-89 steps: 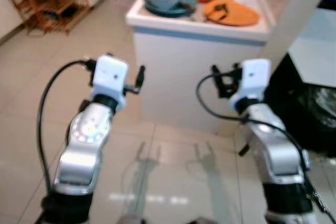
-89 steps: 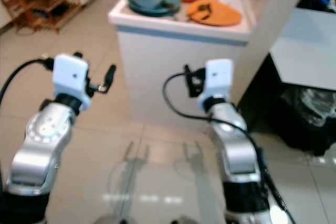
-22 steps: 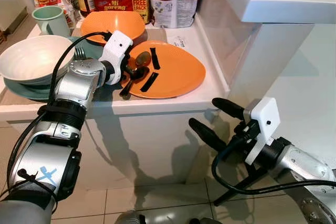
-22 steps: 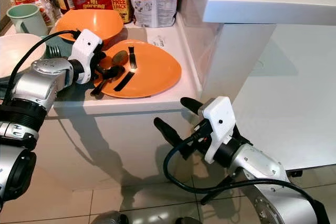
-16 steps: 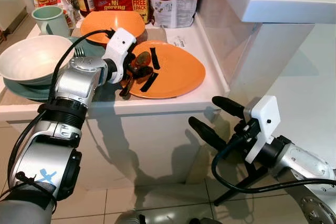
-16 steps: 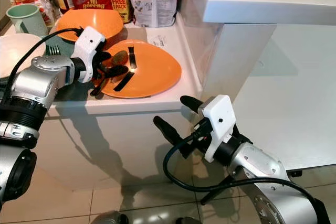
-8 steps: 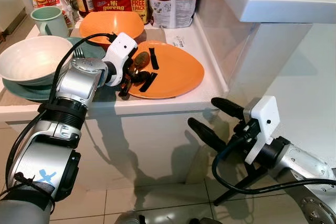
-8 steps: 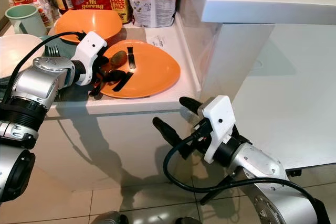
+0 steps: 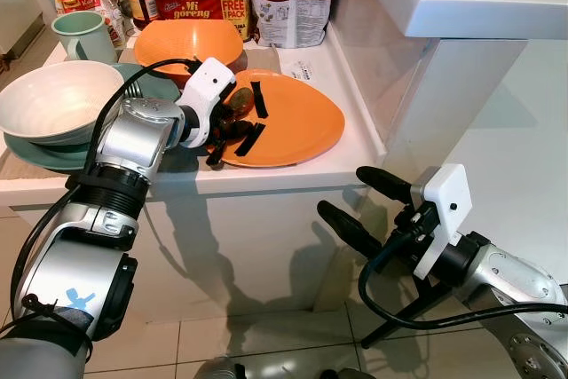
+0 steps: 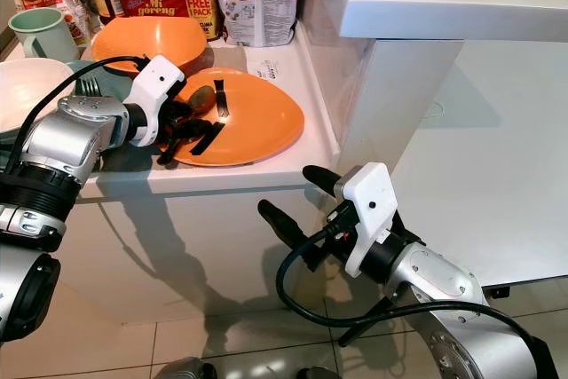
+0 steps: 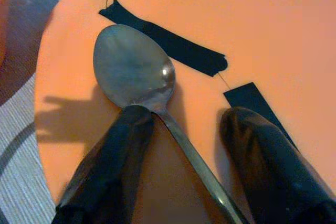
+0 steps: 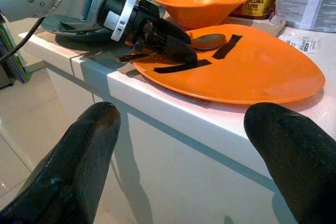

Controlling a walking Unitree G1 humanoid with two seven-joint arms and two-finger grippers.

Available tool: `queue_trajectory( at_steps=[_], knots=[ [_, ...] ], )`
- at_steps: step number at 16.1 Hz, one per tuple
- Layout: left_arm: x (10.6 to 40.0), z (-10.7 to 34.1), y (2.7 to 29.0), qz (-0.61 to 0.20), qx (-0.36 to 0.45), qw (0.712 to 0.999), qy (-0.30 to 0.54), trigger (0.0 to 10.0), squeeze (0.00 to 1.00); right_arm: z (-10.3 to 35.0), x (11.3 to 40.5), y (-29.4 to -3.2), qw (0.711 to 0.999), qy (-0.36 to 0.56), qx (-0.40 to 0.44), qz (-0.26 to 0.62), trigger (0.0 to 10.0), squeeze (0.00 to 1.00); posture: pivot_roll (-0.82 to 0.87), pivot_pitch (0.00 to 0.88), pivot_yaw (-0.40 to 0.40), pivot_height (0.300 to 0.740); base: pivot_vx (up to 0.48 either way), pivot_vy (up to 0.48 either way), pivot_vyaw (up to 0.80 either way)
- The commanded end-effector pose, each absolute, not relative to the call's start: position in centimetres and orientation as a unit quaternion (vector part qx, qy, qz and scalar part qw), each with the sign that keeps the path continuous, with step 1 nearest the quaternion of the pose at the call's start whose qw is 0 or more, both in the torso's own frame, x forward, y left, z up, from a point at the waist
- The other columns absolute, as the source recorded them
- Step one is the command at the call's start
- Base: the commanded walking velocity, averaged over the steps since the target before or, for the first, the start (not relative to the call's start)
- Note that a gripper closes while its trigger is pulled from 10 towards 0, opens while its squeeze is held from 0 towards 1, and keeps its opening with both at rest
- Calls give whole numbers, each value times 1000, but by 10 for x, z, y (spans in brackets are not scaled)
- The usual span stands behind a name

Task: Setting the table

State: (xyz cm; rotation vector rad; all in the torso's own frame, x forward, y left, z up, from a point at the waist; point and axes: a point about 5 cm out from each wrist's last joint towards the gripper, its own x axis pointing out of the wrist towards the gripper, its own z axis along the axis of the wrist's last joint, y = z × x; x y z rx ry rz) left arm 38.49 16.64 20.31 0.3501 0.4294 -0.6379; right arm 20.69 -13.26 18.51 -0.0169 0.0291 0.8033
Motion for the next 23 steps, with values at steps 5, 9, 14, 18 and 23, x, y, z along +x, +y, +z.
queue_trajectory(
  at_steps=[5,9,14,18,23],
  knots=[
    [383,199,167,-308,181,904,235,0,0,184,206,-133,917,22,-11,398,10000,0,33,47,-17,740,0,0,0],
    [383,199,167,-307,182,904,236,0,0,184,206,-133,917,23,-13,399,10000,0,32,48,-17,740,0,0,0],
    [383,202,165,-307,177,906,230,0,0,183,207,-133,917,24,-16,399,10000,0,32,45,-19,740,0,0,0],
    [385,212,163,-303,158,915,212,0,0,184,209,-133,917,21,-17,397,10000,0,34,45,-20,740,0,0,0],
    [386,224,159,-295,119,930,182,0,0,187,212,-133,919,10,-18,393,10000,0,33,37,-17,740,0,0,0]
  ],
)
